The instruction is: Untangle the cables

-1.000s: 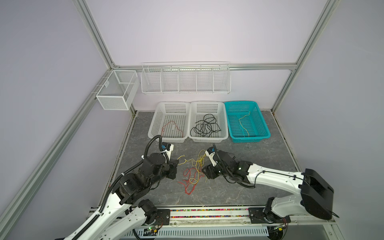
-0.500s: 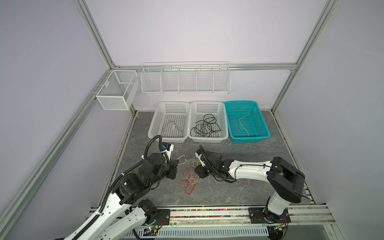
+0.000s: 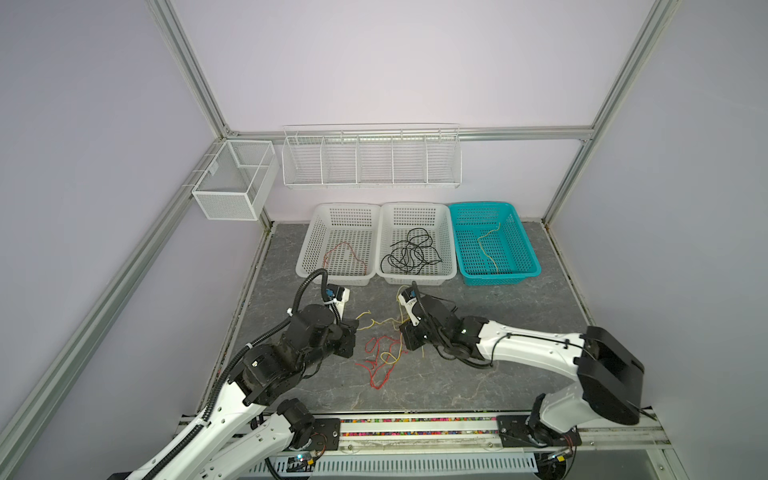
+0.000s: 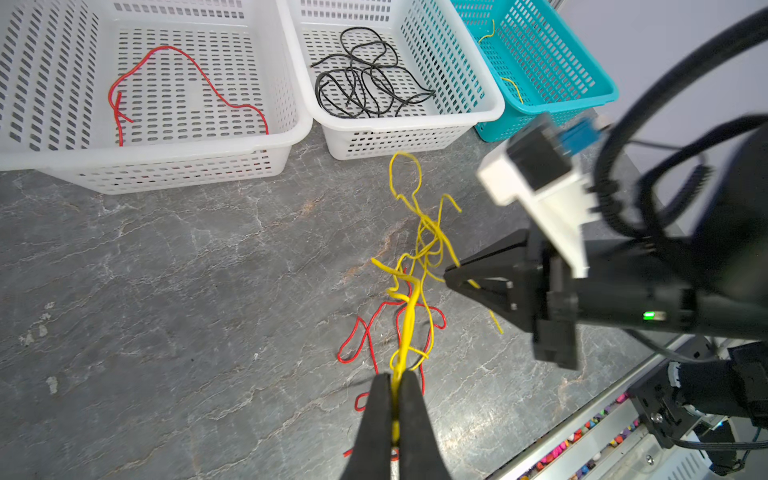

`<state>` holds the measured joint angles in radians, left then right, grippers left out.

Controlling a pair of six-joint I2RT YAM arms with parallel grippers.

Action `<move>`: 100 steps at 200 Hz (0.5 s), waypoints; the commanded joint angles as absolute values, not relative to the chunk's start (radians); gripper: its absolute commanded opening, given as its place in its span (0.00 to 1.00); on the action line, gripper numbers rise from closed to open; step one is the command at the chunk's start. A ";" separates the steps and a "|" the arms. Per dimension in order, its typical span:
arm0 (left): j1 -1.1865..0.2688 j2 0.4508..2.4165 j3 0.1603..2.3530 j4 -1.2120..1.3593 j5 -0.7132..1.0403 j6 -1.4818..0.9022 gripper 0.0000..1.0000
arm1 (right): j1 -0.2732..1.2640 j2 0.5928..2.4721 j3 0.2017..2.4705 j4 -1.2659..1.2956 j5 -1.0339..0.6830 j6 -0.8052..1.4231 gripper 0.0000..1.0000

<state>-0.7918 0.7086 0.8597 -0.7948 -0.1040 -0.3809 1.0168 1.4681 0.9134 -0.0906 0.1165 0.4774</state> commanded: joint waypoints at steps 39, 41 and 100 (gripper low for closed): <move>-0.790 0.740 0.864 -0.807 -0.075 -0.363 0.00 | 0.954 1.237 0.907 -0.205 0.105 0.413 0.07; -0.790 0.742 0.865 -0.807 -0.074 -0.361 0.00 | 0.949 1.230 0.906 -0.202 0.095 0.414 0.07; -0.791 0.779 0.864 -0.805 -0.053 -0.351 0.00 | 0.837 1.042 0.845 -0.063 -0.245 0.454 0.07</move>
<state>-0.7918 0.7578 0.8597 -0.7940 -0.0727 -0.3767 0.8600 1.0916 0.8902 -0.1539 -0.0525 0.4400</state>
